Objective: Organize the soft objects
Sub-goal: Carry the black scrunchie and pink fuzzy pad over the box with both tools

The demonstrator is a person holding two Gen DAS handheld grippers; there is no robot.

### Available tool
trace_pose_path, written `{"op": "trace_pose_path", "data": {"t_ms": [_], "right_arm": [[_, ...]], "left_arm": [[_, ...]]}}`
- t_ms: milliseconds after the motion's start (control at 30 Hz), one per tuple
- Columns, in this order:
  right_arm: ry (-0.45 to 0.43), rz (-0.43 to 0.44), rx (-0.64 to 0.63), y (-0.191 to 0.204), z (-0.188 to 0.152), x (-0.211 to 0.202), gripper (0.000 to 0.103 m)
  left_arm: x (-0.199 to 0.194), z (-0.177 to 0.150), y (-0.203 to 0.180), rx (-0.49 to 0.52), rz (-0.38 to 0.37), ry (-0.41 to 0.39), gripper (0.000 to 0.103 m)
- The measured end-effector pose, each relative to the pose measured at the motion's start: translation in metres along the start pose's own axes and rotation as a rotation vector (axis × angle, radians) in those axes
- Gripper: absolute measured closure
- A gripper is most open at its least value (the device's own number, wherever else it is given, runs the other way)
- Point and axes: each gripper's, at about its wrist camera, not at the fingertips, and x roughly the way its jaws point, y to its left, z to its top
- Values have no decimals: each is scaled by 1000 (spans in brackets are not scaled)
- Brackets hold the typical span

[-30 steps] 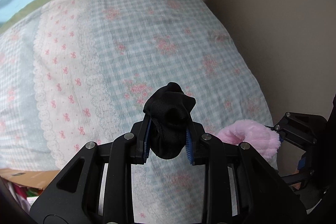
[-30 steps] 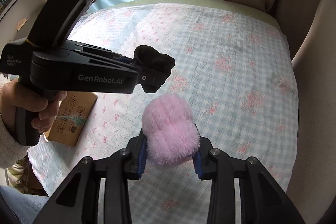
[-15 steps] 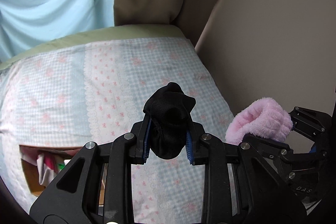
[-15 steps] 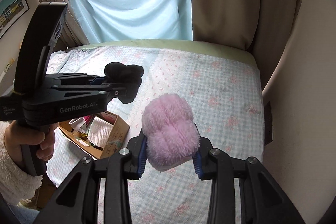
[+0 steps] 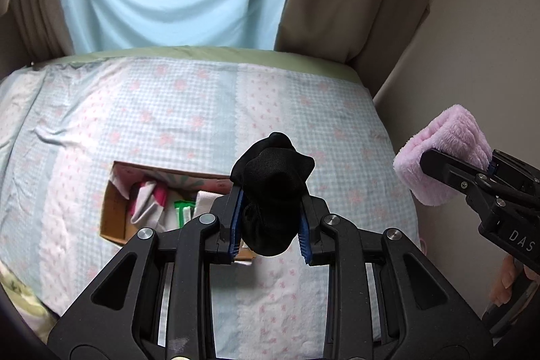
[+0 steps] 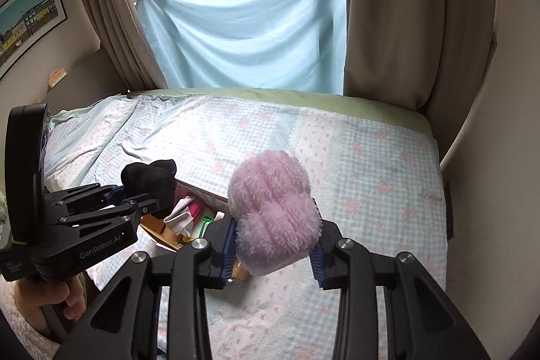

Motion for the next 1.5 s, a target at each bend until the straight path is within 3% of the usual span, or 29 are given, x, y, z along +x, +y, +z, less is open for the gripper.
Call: {"op": "trace_pose_path", "data": {"t_ms": [367, 833, 1133, 1500], "right_arm": [[28, -11, 15, 100, 7, 41, 70], [111, -122, 172, 155, 14, 135, 70], [225, -145, 262, 146, -4, 201, 70], [497, -65, 366, 129, -32, 329, 70]], "left_arm": [[-16, -2, 111, -23, 12, 16, 79], [51, 8, 224, 48, -1, 143, 79], [120, -6, 241, 58, -24, 261, 79], [225, -53, 241, 113, -33, 500, 79]]}}
